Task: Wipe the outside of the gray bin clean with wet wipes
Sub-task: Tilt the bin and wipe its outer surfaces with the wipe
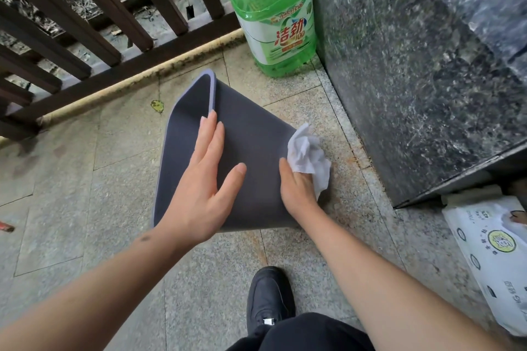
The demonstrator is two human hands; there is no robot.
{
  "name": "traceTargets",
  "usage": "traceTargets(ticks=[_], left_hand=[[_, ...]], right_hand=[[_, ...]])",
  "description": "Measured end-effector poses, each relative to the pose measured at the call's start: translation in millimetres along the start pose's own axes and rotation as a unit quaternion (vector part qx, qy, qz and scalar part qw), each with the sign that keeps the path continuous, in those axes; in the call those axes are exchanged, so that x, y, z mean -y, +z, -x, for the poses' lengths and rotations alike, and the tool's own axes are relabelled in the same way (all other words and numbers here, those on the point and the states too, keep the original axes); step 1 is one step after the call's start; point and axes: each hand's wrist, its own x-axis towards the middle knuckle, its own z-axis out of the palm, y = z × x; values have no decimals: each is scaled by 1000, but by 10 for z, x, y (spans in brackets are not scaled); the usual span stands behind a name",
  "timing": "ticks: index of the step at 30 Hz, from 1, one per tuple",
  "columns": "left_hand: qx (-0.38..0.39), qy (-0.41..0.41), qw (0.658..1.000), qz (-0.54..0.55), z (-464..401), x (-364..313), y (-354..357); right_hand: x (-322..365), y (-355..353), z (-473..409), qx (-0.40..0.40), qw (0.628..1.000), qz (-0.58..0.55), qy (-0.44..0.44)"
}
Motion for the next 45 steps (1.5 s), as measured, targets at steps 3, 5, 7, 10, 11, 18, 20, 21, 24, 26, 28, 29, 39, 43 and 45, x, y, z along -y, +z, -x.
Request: traceTargets(ticks=[3, 5, 7, 10, 11, 18, 20, 21, 24, 26, 28, 29, 39, 43, 45], left_hand=[[-5, -2, 1000, -9, 9, 53, -25], [-6, -4, 1000, -11, 10, 77, -33], [-8, -3, 1000, -14, 10, 99, -40], [-7, -4, 1000, -9, 13, 103, -50], [-6, -4, 1000, -4, 13, 99, -50], [-2, -7, 1000, 7, -2, 59, -49], [-2, -13, 1000, 4, -4, 64, -59], [-4, -15, 1000, -4, -4, 76, -65], [-10, -25, 999, -18, 9, 116, -88], [-11, -25, 999, -16, 9, 98, -85], [0, -15, 1000, -11, -6, 32, -45], [8, -8, 1000, -6, -18, -10, -19], [59, 89, 983, -152, -240, -196, 26], [54, 73, 979, -185, -627, -249, 38], [45, 52, 980, -185, -812, -297, 78]], right_hand=[[150, 93, 262, 10, 996, -1, -83], [295, 151, 404, 17, 989, 8, -144], [460, 233, 540, 57, 974, 47, -212], [576, 353, 728, 82, 911, 203, -348], [554, 388, 771, 79, 885, 216, -405], [297, 401, 879, 137, 880, 0, -455], [58, 345, 817, 141, 902, 15, -407], [-74, 310, 792, 129, 920, 16, -369], [-411, 186, 693, 73, 965, 16, -252], [-528, 91, 612, 50, 978, 14, -200], [-573, -21, 507, 20, 987, 8, -159], [-581, -75, 453, 11, 990, 0, -140], [-485, -536, 453, 0, 995, -44, -95], [-322, -690, 498, 11, 990, -43, -132], [-266, -751, 525, 19, 989, -44, -139]])
